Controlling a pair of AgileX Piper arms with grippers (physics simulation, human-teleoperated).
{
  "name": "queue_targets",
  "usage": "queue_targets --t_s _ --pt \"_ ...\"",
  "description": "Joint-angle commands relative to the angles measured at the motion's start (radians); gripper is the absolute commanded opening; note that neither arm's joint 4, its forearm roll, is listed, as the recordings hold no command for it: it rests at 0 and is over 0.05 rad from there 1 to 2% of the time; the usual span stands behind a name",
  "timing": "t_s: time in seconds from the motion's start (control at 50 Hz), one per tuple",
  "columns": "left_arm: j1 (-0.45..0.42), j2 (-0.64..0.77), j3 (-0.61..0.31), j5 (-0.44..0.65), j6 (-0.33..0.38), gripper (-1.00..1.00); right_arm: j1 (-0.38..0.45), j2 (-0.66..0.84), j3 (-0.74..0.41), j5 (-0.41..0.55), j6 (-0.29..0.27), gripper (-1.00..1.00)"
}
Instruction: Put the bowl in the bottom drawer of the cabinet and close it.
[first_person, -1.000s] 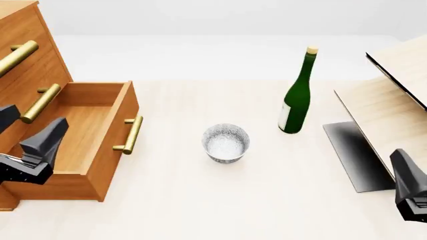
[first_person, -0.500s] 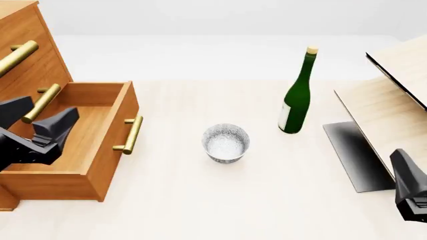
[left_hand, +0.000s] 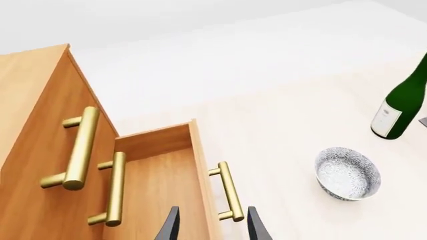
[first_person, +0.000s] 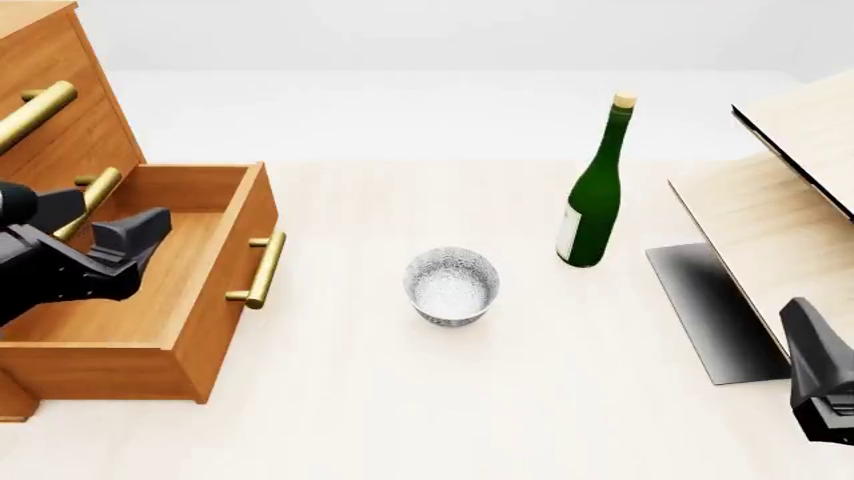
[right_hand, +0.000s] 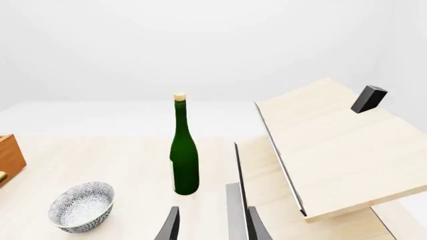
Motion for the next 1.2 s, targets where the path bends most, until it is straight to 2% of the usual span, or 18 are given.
queue_targets --t_s 0.02,0.12,0.34,0.88,1.2 --pt "0.003 -0.038 -0.032 0.122 -0.007 1.00 0.000 -0.002 0.000 0.001 0.000 1.00" --pt "-0.011 0.055 -0.059 0.116 -0.049 1.00 0.000 -0.002 0.000 0.001 0.000 1.00" --pt "-0.011 0.107 -0.080 0.118 -0.072 1.00 0.000 -0.002 0.000 0.001 0.000 1.00" --pt "0.018 0.186 -0.057 0.114 -0.110 1.00 0.000 -0.002 0.000 0.001 0.000 1.00" --pt "0.018 0.277 -0.059 0.100 -0.164 1.00 -0.001 -0.002 0.000 0.001 0.000 1.00"
